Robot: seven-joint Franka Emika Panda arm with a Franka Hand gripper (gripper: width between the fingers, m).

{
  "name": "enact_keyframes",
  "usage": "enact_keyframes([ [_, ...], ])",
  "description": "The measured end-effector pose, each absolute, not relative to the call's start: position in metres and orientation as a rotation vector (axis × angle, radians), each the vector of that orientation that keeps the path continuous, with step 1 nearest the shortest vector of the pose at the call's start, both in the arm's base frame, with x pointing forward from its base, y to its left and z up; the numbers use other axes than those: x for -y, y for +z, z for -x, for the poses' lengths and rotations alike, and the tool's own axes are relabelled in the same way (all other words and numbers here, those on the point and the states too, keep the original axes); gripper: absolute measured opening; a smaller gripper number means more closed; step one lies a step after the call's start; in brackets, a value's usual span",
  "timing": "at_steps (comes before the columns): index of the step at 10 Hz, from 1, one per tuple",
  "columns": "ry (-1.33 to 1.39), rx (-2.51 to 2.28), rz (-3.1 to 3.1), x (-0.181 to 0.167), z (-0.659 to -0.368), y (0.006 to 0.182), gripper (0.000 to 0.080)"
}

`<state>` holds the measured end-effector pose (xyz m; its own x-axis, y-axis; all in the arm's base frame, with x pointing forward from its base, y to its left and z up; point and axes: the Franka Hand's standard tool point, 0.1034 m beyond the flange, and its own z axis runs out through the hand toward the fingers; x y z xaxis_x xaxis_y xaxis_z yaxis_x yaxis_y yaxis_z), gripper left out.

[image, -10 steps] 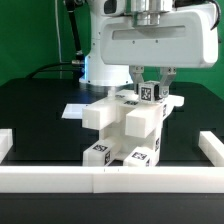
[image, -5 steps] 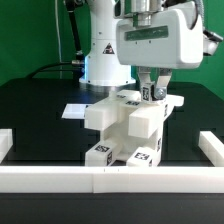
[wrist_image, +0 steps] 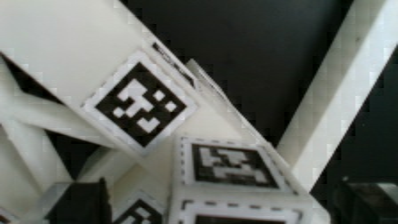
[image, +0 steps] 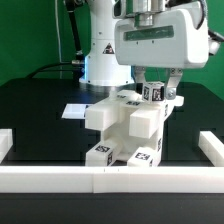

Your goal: Assemble chair

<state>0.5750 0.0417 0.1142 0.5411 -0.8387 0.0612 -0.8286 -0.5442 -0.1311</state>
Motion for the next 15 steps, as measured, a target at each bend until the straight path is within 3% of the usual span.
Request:
enact_keyframes([
  [11, -0.22, -0.184, 3.111, -0.0417, -0.5749, 0.1138, 0.0649],
  [14, -0.221, -0.034, 3.128, -0.0392, -0.575, 0.1138, 0.0623],
  [15, -0.221, -0.044, 3.127, -0.0393, -0.575, 0.1138, 0.0443],
])
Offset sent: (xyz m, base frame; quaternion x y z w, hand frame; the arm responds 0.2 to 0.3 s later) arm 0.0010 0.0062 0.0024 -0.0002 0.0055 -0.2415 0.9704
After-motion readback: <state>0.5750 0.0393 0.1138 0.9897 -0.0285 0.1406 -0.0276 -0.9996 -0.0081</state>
